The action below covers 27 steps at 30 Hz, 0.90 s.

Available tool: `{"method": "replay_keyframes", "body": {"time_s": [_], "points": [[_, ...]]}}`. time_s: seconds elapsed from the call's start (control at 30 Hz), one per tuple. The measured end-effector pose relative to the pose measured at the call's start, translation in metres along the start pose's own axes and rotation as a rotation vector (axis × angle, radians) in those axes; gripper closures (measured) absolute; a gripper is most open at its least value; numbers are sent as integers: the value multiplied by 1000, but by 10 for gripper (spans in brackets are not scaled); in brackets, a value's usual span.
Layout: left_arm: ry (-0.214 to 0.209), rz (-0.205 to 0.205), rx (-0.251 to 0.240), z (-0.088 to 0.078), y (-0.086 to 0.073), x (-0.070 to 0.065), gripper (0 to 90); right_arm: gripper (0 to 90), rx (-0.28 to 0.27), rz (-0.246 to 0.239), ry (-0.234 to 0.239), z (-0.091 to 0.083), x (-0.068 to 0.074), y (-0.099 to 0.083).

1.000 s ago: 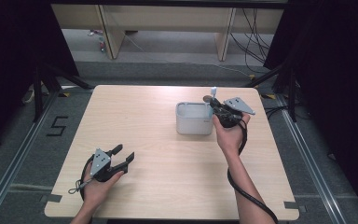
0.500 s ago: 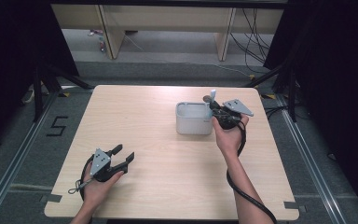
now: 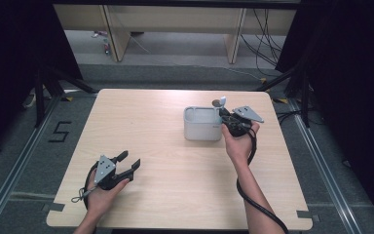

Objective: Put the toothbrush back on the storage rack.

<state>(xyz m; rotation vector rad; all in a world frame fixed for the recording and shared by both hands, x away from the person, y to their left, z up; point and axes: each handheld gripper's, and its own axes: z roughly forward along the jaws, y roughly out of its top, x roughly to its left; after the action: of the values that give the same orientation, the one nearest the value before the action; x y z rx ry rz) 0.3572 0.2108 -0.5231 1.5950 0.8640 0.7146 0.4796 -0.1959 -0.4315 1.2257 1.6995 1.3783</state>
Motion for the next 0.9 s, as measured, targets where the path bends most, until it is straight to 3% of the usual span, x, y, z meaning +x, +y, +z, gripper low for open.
{"method": "replay_keyframes", "body": {"time_s": [0.37, 0.57, 0.6, 0.67, 0.73, 0.77, 0.9], "points": [[-1, -1, 0, 0, 0, 0, 393, 852, 27, 24, -7, 2, 0, -8], [0, 0, 1, 0, 0, 0, 393, 850, 23, -5, -9, 3, -3, -12], [0, 0, 0, 0, 0, 0, 393, 849, 29, 20, -1, 4, -2, -13], [0, -1, 0, 0, 0, 0, 393, 849, 31, 3, -13, 4, -3, -14], [0, -1, 0, 0, 0, 0, 392, 848, 45, 33, -1, 4, -2, -15], [-1, -1, 1, 0, 0, 0, 393, 848, 38, 17, -1, 5, -3, -16], [-1, -2, 1, 0, 0, 0, 392, 848, 43, 26, -2, 5, -2, -16]]}}
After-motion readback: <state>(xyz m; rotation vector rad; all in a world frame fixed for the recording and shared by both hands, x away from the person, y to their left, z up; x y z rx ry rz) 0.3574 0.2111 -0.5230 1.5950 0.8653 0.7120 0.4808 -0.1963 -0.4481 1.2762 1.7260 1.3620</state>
